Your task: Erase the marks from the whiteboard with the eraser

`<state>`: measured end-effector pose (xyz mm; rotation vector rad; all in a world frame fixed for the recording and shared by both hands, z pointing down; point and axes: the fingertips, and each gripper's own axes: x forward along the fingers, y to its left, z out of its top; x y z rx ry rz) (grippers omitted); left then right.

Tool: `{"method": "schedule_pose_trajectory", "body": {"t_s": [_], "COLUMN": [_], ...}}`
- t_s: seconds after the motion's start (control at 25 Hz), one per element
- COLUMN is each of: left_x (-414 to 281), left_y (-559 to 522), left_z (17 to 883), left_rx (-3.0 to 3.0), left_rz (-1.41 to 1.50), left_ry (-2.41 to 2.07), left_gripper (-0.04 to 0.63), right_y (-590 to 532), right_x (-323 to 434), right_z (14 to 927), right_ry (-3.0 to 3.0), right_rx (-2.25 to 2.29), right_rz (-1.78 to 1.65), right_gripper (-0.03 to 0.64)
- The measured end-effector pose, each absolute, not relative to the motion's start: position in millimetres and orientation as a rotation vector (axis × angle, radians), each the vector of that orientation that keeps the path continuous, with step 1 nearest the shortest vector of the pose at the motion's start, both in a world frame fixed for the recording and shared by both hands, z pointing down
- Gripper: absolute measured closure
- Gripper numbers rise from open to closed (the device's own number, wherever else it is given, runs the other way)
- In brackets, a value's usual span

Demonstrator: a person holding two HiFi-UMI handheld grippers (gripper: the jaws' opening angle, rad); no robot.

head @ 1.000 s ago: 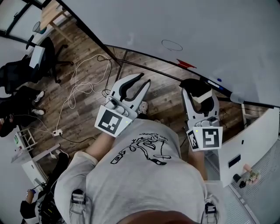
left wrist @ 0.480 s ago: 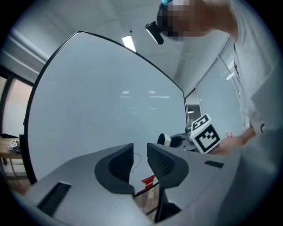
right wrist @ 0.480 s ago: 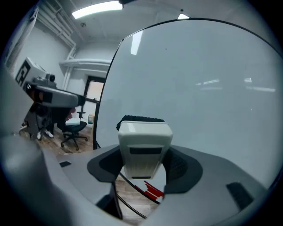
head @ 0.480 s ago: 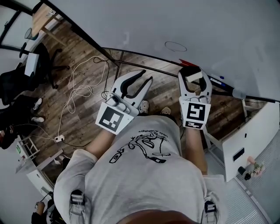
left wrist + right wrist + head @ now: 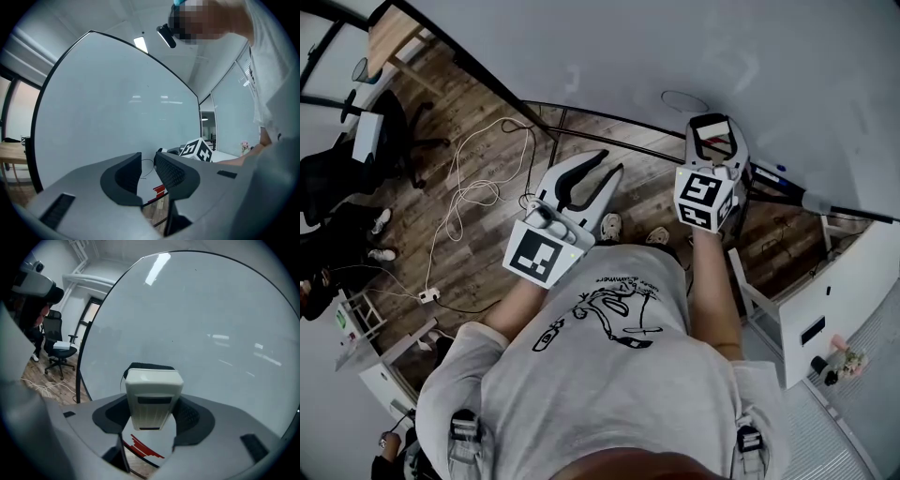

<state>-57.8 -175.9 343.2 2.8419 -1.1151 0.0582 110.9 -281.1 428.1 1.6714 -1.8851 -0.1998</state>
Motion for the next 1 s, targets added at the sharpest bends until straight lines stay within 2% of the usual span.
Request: {"method": "schedule_pose_trajectory", "body": {"t_s": [0.44,0.72,1.0], "left_x": [-44.6,20.9,62.2], "left_y": [-197.9,-253.4,-287.6], "left_z": [356.1,355.9,391.3], "left_rx": [2.880,3.050,3.038], "left_rz": [0.156,0.159,0.407], "left_ry": [-1.090,-1.012,-1.014], "left_gripper": [0.500,0.411,0.356], "right_y": [-297.7,-303.1,-302.6], "right_x": [103.6,98.8,99.8], "right_z": [422.6,420.4,420.1], "right_ry": [-1.820,-1.809,-1.816], "right_rx": [1.781,1.800,1.791], "right_rz": [-0.374,-0.439,-0.471], "right_gripper": [0.351,0.354,0.356]}}
